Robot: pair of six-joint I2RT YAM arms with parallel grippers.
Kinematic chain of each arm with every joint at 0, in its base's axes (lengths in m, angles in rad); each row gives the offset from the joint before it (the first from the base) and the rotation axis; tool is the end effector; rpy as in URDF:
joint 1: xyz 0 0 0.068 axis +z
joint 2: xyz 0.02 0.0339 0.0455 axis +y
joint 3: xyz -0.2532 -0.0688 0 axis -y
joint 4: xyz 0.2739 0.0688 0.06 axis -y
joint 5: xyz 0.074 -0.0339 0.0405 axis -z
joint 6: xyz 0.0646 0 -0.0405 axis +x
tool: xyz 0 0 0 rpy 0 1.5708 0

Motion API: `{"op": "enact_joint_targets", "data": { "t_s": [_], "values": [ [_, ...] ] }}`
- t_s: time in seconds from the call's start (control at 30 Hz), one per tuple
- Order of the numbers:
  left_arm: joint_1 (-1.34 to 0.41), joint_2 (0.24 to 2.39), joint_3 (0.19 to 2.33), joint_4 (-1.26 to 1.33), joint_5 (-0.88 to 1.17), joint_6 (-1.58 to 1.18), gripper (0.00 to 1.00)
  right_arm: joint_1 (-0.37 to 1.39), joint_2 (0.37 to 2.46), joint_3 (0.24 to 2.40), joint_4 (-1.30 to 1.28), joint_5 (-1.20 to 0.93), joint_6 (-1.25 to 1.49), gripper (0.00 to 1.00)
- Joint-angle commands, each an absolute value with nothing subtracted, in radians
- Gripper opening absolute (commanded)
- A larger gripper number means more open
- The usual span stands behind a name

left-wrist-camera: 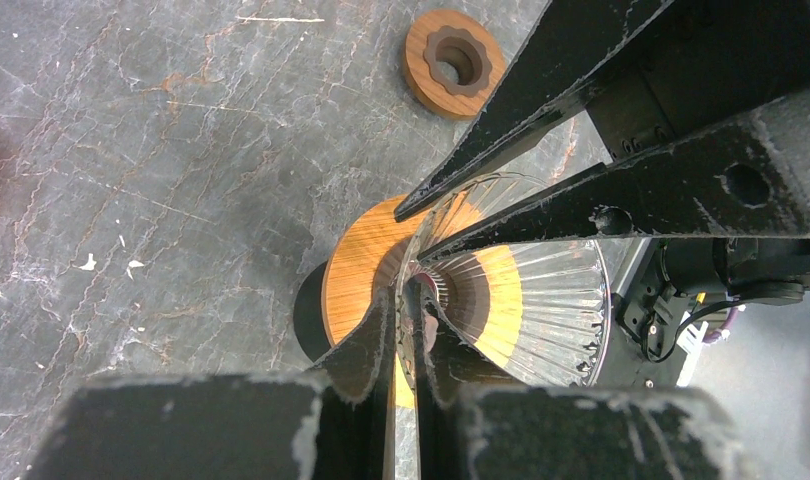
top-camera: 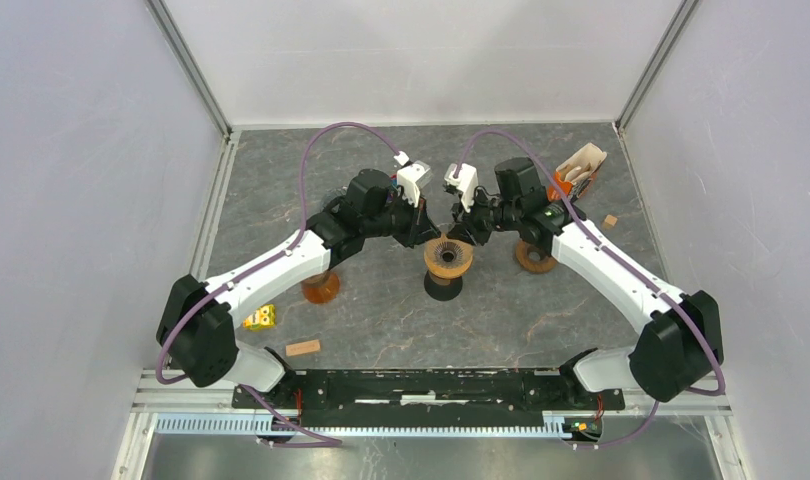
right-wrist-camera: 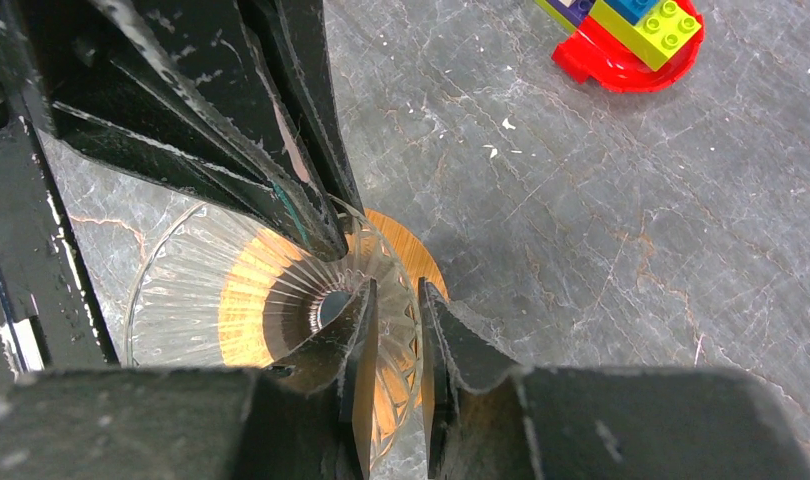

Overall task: Place the coffee filter in the dripper
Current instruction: Place the coffee dripper in the dripper holder.

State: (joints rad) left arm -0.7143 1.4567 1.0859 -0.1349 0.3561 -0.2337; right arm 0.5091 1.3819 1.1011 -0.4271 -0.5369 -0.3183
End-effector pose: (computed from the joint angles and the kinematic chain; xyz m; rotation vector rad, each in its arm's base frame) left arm 0.2768 -0.2698 0.2565 0.7401 2.0532 -0.9313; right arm 0.2901 0.1998 0.2597 -1.1593 1.9354 0.7110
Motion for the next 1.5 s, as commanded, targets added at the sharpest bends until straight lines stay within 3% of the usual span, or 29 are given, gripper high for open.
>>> {"op": "enact_joint_targets", "data": {
  "t_s": [0.0, 1.47],
  "values": [
    [-0.742, 1.554, 0.988, -0.313, 0.308, -0.102, 0.02, 0.520, 1.452, 0.992, -0.538, -0.467, -0.403, 0.01],
    [-0.766, 1.541, 0.852, -0.219, 0.311, -0.054, 0.02, 0.571, 1.433, 0.894, -0.430, -0.388, -0.416, 0.00]
  ]
}}
